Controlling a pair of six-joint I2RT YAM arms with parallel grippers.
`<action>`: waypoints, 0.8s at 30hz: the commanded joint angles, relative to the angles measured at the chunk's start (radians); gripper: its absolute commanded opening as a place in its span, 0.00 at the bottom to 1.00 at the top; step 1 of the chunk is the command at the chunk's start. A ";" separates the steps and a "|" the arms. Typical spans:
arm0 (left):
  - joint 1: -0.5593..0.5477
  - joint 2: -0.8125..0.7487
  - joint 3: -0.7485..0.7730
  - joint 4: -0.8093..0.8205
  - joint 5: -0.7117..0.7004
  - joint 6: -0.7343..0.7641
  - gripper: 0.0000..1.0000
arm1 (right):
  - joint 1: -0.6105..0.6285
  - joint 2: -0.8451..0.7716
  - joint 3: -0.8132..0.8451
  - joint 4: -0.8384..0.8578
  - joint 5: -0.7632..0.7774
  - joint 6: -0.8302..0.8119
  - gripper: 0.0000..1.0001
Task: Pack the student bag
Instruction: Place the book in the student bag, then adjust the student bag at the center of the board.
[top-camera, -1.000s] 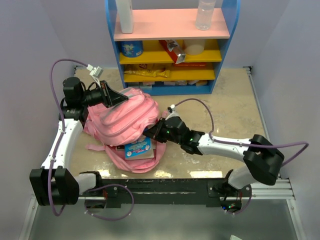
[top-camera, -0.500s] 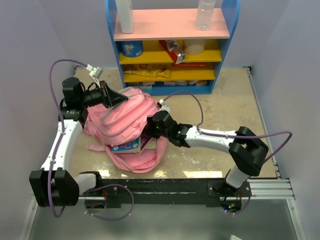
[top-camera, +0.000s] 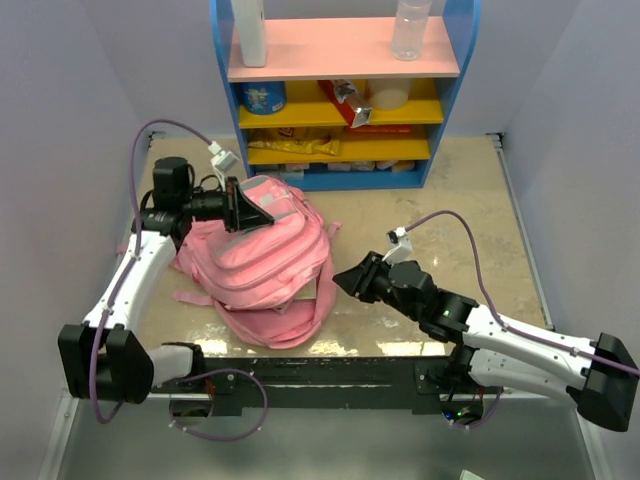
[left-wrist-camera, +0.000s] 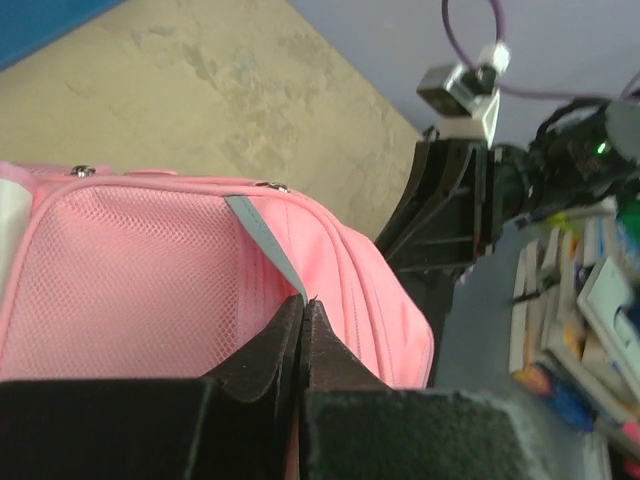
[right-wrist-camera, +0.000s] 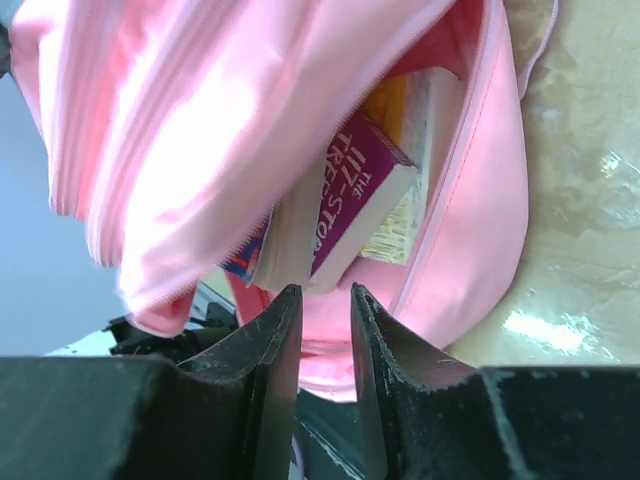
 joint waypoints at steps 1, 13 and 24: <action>-0.152 0.095 0.188 -0.471 0.128 0.537 0.00 | 0.017 -0.042 -0.007 -0.050 0.045 -0.011 0.29; -0.344 0.260 0.225 -0.999 0.000 1.060 0.00 | 0.112 0.020 0.044 -0.098 0.107 -0.042 0.22; -0.342 0.111 0.129 -0.389 -0.135 0.567 0.00 | 0.237 0.206 0.137 0.054 0.039 -0.146 0.32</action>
